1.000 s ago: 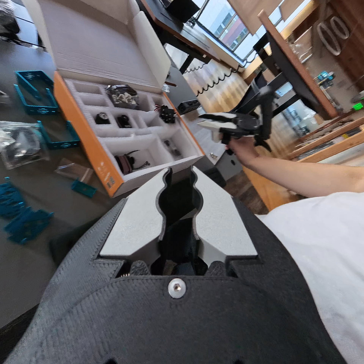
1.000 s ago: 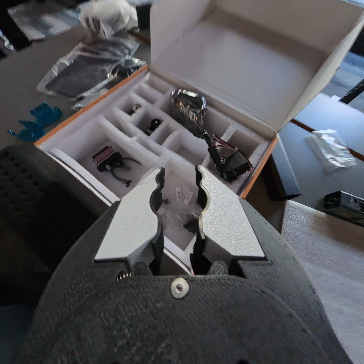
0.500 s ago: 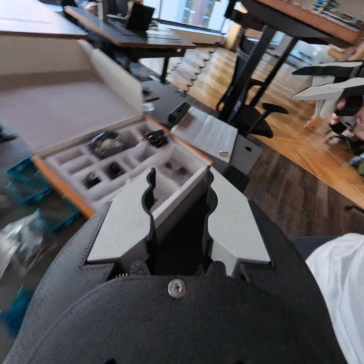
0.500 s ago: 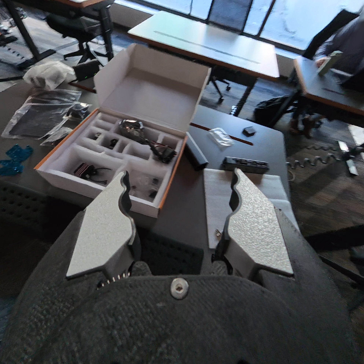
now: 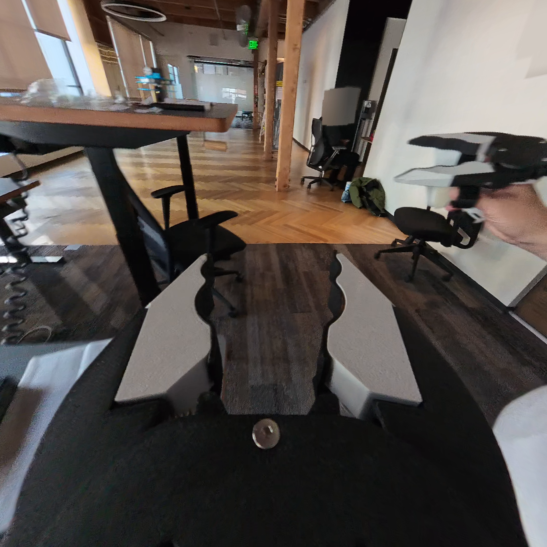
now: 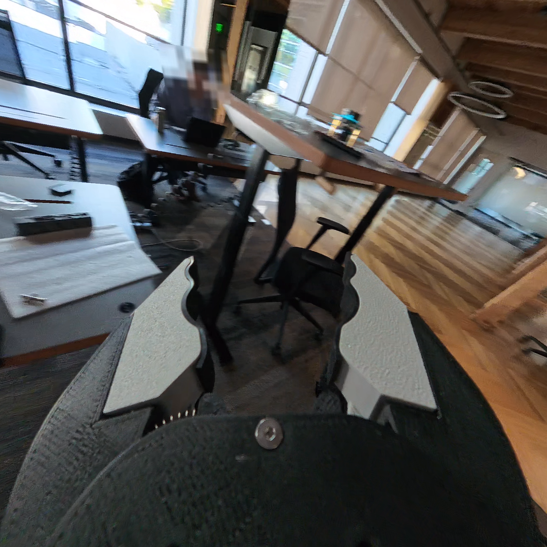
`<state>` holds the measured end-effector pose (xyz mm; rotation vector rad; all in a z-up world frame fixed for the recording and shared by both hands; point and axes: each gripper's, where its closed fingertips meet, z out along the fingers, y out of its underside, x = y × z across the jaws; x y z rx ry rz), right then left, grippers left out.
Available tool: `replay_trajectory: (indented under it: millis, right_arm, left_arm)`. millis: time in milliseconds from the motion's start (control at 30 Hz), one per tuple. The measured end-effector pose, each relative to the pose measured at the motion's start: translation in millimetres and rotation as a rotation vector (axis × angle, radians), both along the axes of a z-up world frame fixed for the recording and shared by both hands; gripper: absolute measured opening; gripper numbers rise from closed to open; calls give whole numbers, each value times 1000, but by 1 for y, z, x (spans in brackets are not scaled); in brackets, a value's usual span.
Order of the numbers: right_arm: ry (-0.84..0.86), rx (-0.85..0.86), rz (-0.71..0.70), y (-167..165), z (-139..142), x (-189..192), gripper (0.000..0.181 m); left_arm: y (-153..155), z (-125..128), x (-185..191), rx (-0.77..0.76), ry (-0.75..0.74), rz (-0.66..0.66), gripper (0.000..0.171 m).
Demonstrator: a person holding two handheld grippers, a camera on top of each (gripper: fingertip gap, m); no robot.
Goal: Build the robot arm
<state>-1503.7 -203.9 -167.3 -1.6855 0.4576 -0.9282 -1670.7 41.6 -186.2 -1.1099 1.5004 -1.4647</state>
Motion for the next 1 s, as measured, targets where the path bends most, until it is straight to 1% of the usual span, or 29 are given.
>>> replay_trajectory:
  millis: [67, 133, 233, 300, 367, 433, 500, 600, 667, 733, 800, 867, 933, 1000]
  right_arm:
    - [0, 0, -75, -75, 8, 24, 97]
    - [-33, 7, -145, -145, 23, 41, 97]
    - [-37, 26, -260, -239, 40, 58, 99]
    - [-17, 30, -305, -287, 38, 67, 106]
    - [64, 3, -338, -322, 19, 77, 109]
    - [147, -15, -362, -344, -2, 87, 110]
    - [224, -11, -362, -353, -18, 97, 110]
    - [317, 17, -291, -346, -27, 123, 108]
    - [335, 33, -250, -337, -23, 157, 102]
    - [337, 69, -179, -318, -12, 199, 90]
    - [301, 109, -109, -294, 3, 246, 82]
    - [247, 115, -49, -273, 17, 294, 71]
    - [184, 82, -16, -257, 27, 343, 63]
    - [180, 46, -17, -248, 31, 395, 60]
  left_arm:
    - [-41, 15, 53, -7, -29, -21, 79]
    - [-82, 36, 104, -33, -69, -54, 78]
    - [-148, 69, 171, -80, -69, -182, 80]
    - [-178, 87, 209, -60, -76, -218, 83]
    - [-199, 102, 242, -47, -98, -226, 83]
    - [-215, 110, 272, -55, -100, -233, 83]
    - [-223, 114, 301, -70, -88, -227, 83]
    - [-221, 116, 345, -91, -81, -179, 81]
    - [-213, 114, 373, -101, -81, -148, 80]
    - [-198, 109, 401, -103, -61, -112, 79]
    - [-176, 104, 426, -98, -48, -67, 77]
    - [-147, 100, 449, -83, -45, -1, 74]
    - [-111, 96, 473, -49, -50, 89, 68]
    - [-68, 93, 499, -15, -34, 215, 65]
